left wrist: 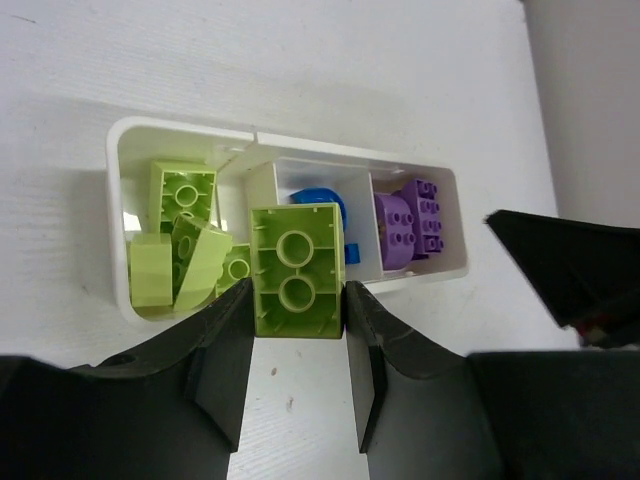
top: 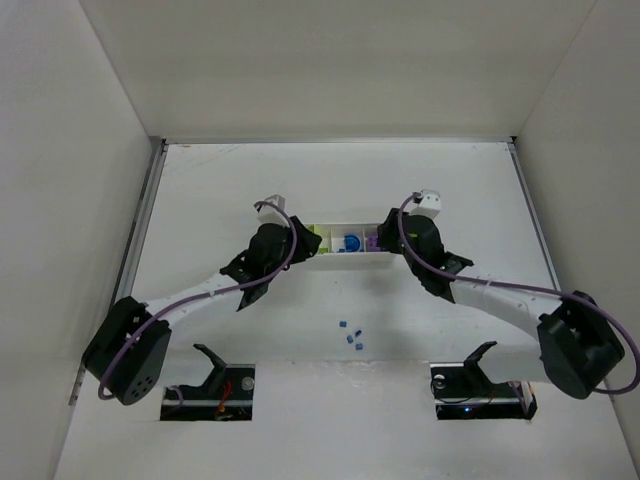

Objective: Sort the legos into containers by color

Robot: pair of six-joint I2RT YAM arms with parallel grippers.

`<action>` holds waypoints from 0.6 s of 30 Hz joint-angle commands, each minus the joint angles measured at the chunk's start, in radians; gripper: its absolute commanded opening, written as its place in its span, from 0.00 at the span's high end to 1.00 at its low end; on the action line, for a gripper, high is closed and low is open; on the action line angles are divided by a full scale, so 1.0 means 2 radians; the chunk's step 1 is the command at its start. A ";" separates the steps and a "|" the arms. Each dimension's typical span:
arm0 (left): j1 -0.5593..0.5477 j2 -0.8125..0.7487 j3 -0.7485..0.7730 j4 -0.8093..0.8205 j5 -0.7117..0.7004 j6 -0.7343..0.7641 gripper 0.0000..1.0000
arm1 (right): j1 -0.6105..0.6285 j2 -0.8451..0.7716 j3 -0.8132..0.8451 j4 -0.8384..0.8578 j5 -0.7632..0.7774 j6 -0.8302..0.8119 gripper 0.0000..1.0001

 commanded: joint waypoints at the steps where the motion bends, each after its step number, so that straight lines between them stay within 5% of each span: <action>1: -0.008 0.023 0.046 -0.033 -0.013 0.049 0.84 | 0.018 -0.048 -0.011 0.026 0.012 0.001 0.41; 18: -0.039 0.151 0.167 -0.108 -0.079 0.156 0.79 | 0.077 -0.099 -0.069 0.042 0.011 0.035 0.41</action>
